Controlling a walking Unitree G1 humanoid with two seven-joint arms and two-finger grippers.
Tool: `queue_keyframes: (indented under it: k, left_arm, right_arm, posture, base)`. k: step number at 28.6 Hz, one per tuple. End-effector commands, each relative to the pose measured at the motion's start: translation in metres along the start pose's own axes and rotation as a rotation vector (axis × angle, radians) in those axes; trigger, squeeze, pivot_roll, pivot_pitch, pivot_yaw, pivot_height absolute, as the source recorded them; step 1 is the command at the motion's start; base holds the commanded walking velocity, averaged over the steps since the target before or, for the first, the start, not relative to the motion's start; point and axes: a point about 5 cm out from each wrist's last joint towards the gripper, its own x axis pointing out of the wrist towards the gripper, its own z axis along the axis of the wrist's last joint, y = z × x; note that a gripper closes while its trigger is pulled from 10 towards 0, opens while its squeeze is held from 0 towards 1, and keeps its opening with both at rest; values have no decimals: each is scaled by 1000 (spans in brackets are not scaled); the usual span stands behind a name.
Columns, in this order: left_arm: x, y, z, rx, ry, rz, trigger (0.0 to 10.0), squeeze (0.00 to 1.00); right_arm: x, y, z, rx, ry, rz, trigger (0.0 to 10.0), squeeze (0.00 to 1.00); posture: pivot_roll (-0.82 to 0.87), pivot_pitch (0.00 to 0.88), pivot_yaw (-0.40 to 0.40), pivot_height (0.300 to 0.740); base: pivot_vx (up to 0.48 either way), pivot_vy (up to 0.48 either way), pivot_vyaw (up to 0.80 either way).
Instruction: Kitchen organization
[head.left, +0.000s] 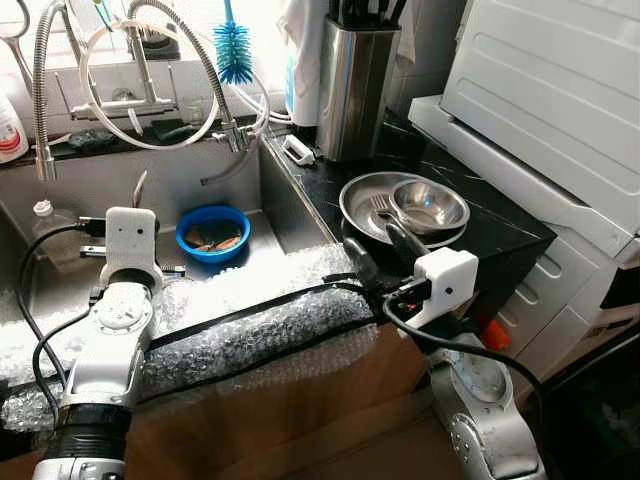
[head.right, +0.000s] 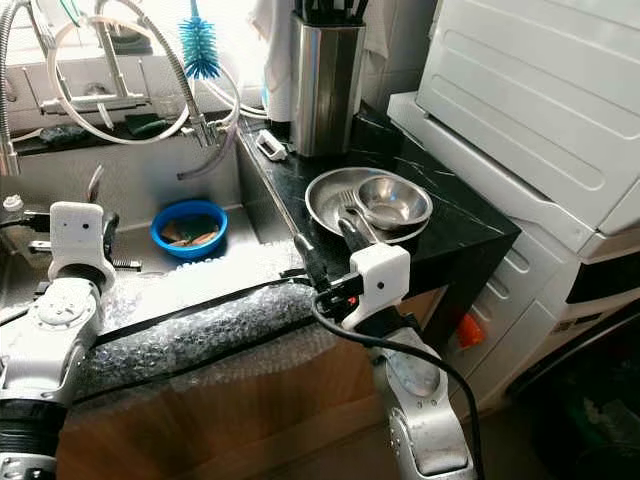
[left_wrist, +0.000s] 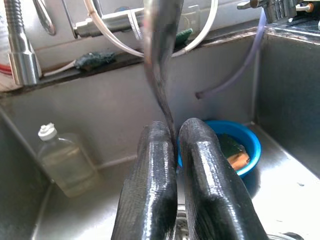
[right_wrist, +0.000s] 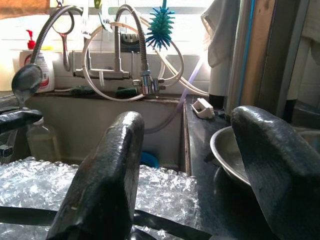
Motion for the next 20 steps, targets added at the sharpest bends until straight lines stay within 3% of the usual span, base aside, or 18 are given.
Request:
queue_keyframes:
  k: [1,12,15,16,20]
  left_arm:
    - [-2,-3,-4,5,24,-15,10000,1000]
    - [1,-6,4,-25,-8,-3,10000,1000]
    - [1,-3,11,-54,-54,31,10000,1000]
    - [1,-1,17,-65,-93,45,10000,910]
    - [0,1,25,-79,-143,63,10000,910]
  right_arm:
    - [0,-4,3,-11,-2,-14,10000,0]
    - [0,-4,2,-13,10,-21,10000,0]
    - [1,-4,2,-15,12,-26,10000,0]
    - [0,-6,2,-17,14,-40,10000,0]
    - [0,-8,2,-19,16,-61,10000,0]
  posture:
    - [-35,0,-62,740]
    - [-38,0,-62,740]
    - [-38,0,-63,740]
    - [-40,0,-64,740]
    - [-40,0,-64,740]
  base:
    - [0,0,0]
    - [0,0,0]
    - [0,0,0]
    - [0,0,0]
    - [0,0,0]
